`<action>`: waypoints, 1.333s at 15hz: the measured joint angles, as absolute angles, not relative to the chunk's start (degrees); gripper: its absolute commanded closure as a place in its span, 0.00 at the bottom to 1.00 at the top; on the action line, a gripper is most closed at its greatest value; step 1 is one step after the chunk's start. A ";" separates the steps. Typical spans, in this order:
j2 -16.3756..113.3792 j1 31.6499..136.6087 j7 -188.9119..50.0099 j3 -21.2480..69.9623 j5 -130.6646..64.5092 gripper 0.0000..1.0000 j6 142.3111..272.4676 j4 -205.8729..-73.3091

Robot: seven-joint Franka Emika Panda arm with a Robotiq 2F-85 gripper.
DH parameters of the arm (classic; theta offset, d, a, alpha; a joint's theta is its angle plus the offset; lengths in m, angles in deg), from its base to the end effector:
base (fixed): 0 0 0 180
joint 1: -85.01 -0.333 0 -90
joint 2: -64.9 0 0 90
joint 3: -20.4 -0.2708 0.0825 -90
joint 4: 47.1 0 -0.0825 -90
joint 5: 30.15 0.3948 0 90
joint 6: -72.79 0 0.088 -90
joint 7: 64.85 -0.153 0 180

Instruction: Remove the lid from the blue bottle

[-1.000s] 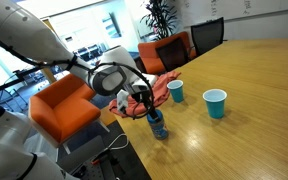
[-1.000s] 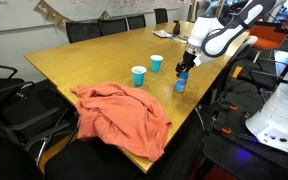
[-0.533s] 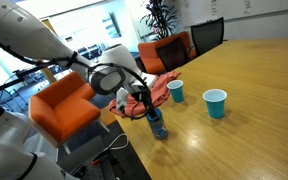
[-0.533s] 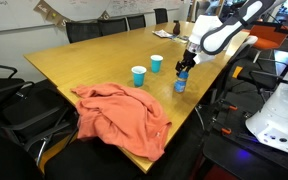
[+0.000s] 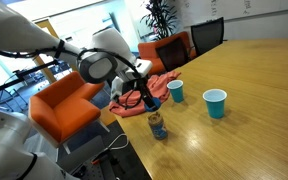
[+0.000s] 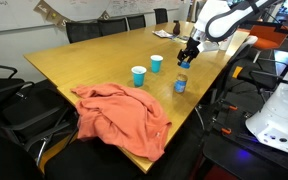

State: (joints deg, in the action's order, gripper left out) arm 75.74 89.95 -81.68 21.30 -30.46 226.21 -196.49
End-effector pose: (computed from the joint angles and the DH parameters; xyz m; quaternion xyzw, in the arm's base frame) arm 0.4752 -0.0482 0.2479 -0.9727 0.1927 -0.1288 0.0124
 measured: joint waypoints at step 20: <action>60.12 102.02 -98.88 31.04 -48.54 0.46 227.98 -182.24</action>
